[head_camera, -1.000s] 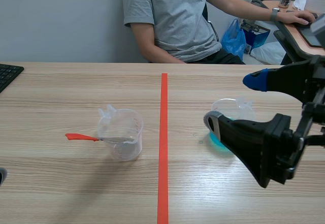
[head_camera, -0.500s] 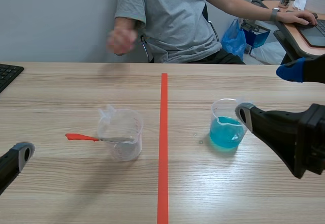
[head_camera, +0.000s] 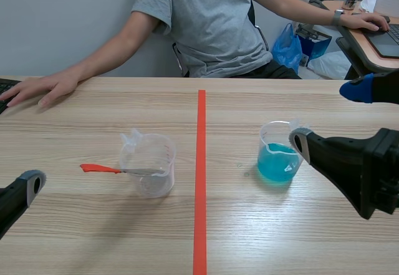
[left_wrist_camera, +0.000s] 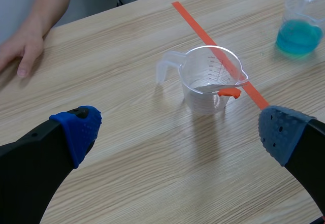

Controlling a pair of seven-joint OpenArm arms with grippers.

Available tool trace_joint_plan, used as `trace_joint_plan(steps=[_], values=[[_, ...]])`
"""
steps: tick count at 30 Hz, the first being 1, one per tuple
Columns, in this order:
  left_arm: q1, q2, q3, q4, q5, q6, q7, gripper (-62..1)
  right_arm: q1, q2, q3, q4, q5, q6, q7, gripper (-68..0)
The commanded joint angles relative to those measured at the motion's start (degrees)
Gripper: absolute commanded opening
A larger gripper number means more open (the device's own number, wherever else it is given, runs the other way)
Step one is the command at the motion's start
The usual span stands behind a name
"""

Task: Do the redox reaction experiment.
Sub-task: 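Return to the home posture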

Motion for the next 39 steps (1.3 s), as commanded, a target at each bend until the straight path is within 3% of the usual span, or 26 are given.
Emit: trace_joint_plan(steps=[1, 39], values=[[0.1, -0.2, 0.2, 0.6, -0.5, 0.1, -0.8, 1.4, 0.8, 0.0, 0.1, 0.3, 0.5, 0.0, 0.9, 0.4], [0.1, -0.2, 0.2, 0.6, -0.5, 0.1, -4.2, 1.4, 0.8, 0.0, 0.1, 0.3, 0.4, 0.0, 0.9, 0.4]])
